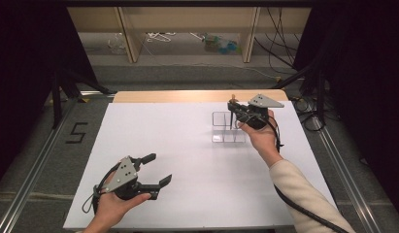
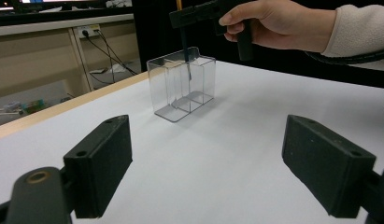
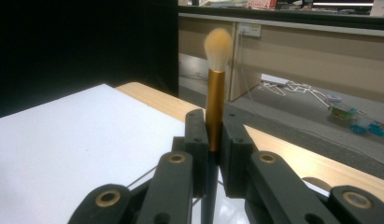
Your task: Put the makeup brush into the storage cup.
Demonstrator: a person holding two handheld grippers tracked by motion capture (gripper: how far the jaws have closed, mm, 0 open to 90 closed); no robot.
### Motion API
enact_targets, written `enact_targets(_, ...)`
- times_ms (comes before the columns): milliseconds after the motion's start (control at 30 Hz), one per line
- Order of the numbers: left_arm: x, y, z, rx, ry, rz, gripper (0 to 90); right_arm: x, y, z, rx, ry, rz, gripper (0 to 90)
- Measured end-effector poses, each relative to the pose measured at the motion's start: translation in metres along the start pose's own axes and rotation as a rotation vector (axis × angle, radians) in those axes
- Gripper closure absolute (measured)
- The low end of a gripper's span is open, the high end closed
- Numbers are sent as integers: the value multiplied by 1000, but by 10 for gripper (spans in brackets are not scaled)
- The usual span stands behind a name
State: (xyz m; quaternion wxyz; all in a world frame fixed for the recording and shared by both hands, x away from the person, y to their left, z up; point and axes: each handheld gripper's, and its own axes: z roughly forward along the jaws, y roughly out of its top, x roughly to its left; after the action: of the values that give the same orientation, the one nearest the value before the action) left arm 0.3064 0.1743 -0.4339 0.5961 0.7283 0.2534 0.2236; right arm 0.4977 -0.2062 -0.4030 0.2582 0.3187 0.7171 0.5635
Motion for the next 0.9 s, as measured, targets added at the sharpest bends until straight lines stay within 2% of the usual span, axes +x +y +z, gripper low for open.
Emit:
enact_targets(333, 0, 0, 0, 0, 0, 0, 158, 1, -3, 1, 12, 1, 4, 834)
enact_targets(367, 0, 0, 0, 0, 0, 0, 158, 2, -4, 1, 27, 8, 24, 834)
enact_targets(500, 0, 0, 0, 1, -1, -2, 158, 2, -5, 3, 18, -4, 6, 834)
enact_targets(567, 0, 0, 0, 1, 1, -2, 158, 3, -5, 2, 38, 9, 29, 834)
enact_targets(633, 0, 0, 0, 1, 1, -2, 158, 2, -6, 3, 23, 0, 2, 834)
enact_targets(767, 0, 0, 0, 1, -4, 10, 158, 2, -7, 4, 22, -2, 4, 834)
enact_targets(800, 0, 0, 0, 1, -5, 7, 158, 3, -7, 3, 37, 4, 23, 834)
enact_targets(833, 0, 0, 0, 1, -1, -3, 158, 2, -7, 4, 26, -3, 7, 834)
enact_targets(900, 0, 0, 0, 1, 2, -2, 158, 2, -8, 4, 26, -3, 10, 833)
